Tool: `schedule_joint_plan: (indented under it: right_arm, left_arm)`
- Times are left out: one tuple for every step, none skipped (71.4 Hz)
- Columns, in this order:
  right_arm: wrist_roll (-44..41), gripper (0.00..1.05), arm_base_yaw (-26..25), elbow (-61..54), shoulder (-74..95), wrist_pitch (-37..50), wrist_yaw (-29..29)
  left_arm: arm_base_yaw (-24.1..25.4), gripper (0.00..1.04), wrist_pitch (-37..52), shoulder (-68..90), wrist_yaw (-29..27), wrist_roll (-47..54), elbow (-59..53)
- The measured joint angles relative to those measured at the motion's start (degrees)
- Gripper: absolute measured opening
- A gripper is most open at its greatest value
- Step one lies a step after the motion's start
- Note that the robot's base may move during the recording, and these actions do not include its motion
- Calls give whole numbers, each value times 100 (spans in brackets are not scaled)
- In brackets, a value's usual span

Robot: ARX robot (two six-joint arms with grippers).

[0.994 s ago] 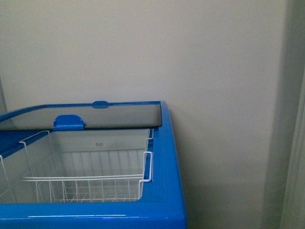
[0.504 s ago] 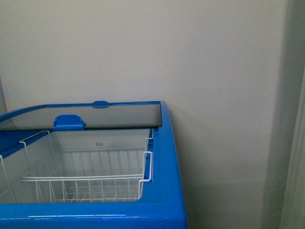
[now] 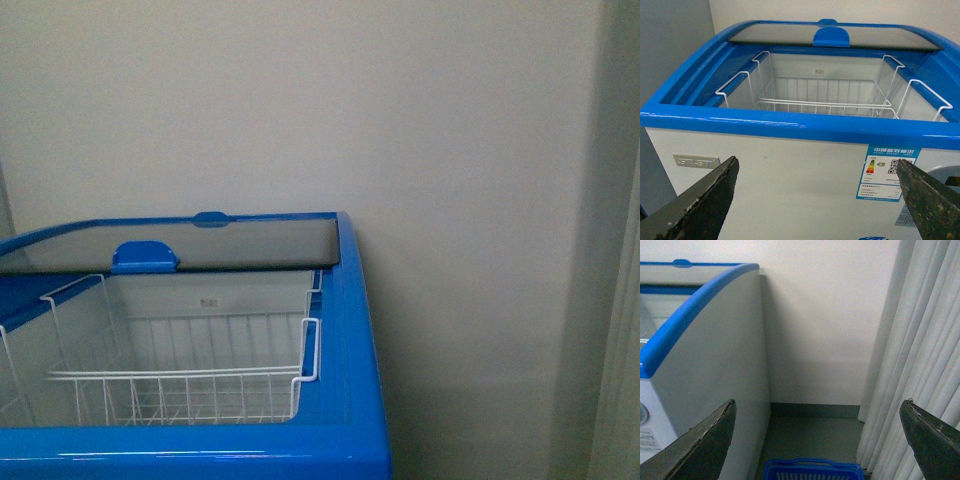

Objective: Put drink in fridge

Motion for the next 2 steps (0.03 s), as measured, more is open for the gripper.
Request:
schedule_joint_plan:
  right_arm:
    - [0, 98, 0, 0, 0, 0, 0]
    - [0, 98, 0, 0, 0, 2, 0]
  left_arm:
    - [0, 97, 0, 0, 0, 2, 0]
    - [0, 97, 0, 2, 0, 2, 0]
